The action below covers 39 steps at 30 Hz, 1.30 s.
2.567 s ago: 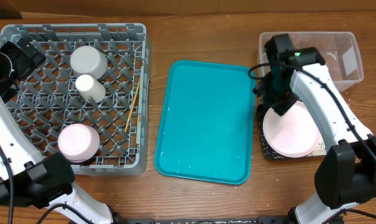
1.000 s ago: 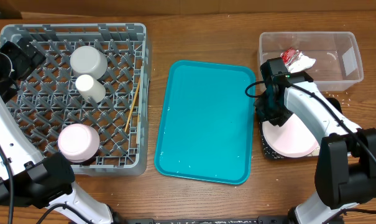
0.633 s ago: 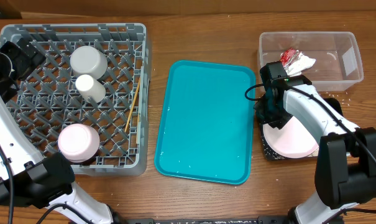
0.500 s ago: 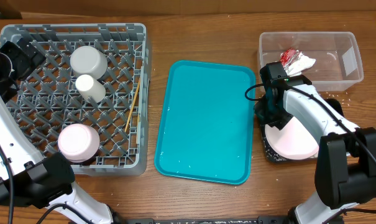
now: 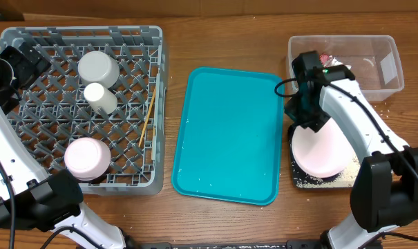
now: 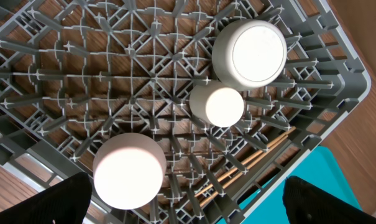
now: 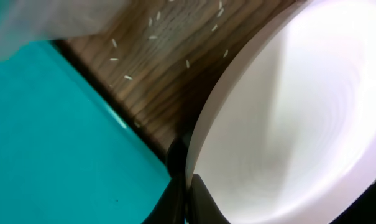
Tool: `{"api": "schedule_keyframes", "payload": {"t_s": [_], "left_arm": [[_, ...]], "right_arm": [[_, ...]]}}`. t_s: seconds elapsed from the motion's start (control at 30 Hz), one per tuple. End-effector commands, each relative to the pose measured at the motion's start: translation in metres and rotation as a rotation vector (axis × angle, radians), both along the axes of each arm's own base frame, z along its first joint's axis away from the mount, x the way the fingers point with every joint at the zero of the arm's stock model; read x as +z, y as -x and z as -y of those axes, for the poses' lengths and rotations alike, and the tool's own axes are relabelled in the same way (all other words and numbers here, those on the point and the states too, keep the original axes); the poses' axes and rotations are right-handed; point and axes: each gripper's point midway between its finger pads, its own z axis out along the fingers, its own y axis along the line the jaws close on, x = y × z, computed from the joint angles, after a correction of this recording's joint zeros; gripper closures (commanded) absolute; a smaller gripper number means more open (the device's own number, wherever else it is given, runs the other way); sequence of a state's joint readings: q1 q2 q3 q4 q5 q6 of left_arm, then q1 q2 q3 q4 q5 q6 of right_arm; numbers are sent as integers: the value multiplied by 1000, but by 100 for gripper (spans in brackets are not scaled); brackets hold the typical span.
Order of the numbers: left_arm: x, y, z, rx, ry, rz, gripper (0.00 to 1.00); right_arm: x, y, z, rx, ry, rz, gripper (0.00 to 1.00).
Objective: Sort waste into correct bins and load items into the dishwasher
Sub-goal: 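Lift the plate and carry it left into the dish rack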
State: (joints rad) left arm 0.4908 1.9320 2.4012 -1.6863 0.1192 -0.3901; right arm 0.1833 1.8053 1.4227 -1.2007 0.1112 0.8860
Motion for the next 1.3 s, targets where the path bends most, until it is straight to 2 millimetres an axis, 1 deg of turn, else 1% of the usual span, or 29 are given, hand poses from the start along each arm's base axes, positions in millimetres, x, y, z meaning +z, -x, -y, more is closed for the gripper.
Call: {"api": "schedule_keyframes", "payload": {"t_s": [0.0,0.3,0.33,0.4,0.47,0.6,0.67,0.77,0.9,0.97,1.0,1.1,1.13,1.17,1.2,1.27], "left_arm": [[0,-1,0,8,7,1,0],[0,-1,0,8,7,1,0],[0,-1,0,8,7,1,0],[0,-1,0,8,7,1,0],[0,-1,0,8,7,1,0],[0,-1,0,8,7,1,0],[0,-1,0,8,7,1,0],[0,-1,0,8,7,1,0],[0,-1,0,8,7,1,0],[0,-1,0,8,7,1,0],[0,-1,0,8,7,1,0],[0,-1,0,8,7,1,0],[0,-1,0,8,7,1,0],[0,-1,0,8,7,1,0],[0,-1,0,8,7,1,0],[0,-1,0,8,7,1,0]], "right_arm": [[25,-14,0,-3,-2,57,96],[70,-18,-1,-4,-8,83,96],[81,-19,-2,-2,-15,100,96],[95,-21,-4,-1,-31,126,96],[110,-23,-10,14,-59,162,96],[141,-33,-36,121,-172,258,96],[157,-41,-58,188,-271,326,96],[175,-52,-92,260,-395,416,96],[203,-66,-145,392,-524,552,96],[223,-72,-178,475,-574,656,96],[230,-75,-188,500,-583,695,96],[255,-82,-233,596,-639,838,96],[260,-82,-244,619,-656,867,96],[262,-82,-261,650,-679,891,96],[263,-82,-270,668,-694,902,96],[255,-82,-297,707,-729,908,96]]}}
